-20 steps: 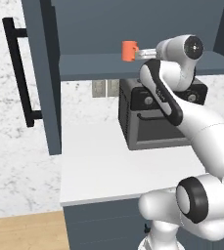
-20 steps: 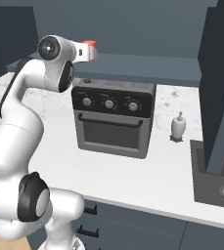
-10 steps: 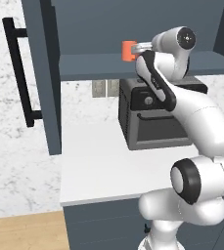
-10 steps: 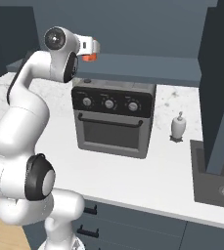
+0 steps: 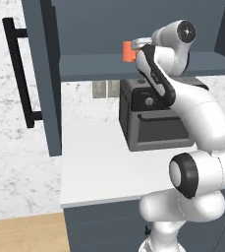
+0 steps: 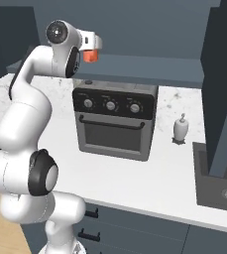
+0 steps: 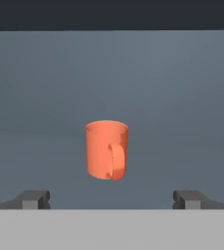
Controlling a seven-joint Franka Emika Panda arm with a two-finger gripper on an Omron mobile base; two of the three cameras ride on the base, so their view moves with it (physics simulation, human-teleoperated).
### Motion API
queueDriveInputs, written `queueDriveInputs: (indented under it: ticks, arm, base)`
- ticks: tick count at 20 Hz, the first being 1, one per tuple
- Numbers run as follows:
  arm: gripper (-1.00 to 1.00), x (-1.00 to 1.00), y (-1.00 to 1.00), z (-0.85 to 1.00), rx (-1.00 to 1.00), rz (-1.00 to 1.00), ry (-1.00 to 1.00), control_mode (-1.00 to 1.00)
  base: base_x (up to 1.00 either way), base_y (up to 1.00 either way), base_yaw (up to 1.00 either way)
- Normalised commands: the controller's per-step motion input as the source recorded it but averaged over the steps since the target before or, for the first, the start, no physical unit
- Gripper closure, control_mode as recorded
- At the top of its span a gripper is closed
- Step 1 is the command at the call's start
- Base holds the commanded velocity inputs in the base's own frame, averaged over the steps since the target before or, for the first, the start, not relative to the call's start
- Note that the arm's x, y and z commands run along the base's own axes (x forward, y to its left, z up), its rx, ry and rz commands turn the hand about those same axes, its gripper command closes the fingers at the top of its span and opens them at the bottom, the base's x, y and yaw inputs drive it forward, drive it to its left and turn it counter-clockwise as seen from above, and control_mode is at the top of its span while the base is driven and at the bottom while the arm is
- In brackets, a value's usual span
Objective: Gather all objects into one cabinet and sort the glasses and bowls to opposite sides.
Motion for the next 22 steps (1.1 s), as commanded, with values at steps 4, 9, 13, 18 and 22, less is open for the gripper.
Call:
queueDriveInputs:
  ticks: [4, 9, 13, 18, 22]
  arm:
    - [-1.00, 0.18, 0.01, -0.07, 0.00, 0.00, 0.00, -1.00]
    - [-1.00, 0.36, 0.03, -0.12, 0.00, 0.00, 0.00, -1.00]
    - [-1.00, 0.33, 0.00, 0.00, 0.00, 0.00, 0.00, -1.00]
    - [-1.00, 0.39, 0.00, 0.00, 0.00, 0.00, 0.00, -1.00]
    - [-1.00, 0.37, 0.01, 0.00, 0.00, 0.00, 0.00, -1.00]
  base:
    - [0.00, 0.00, 0.00]
    - [0.00, 0.00, 0.00]
    - [0.00, 0.00, 0.00]
    - [0.00, 0.00, 0.00]
    - [0.00, 0.00, 0.00]
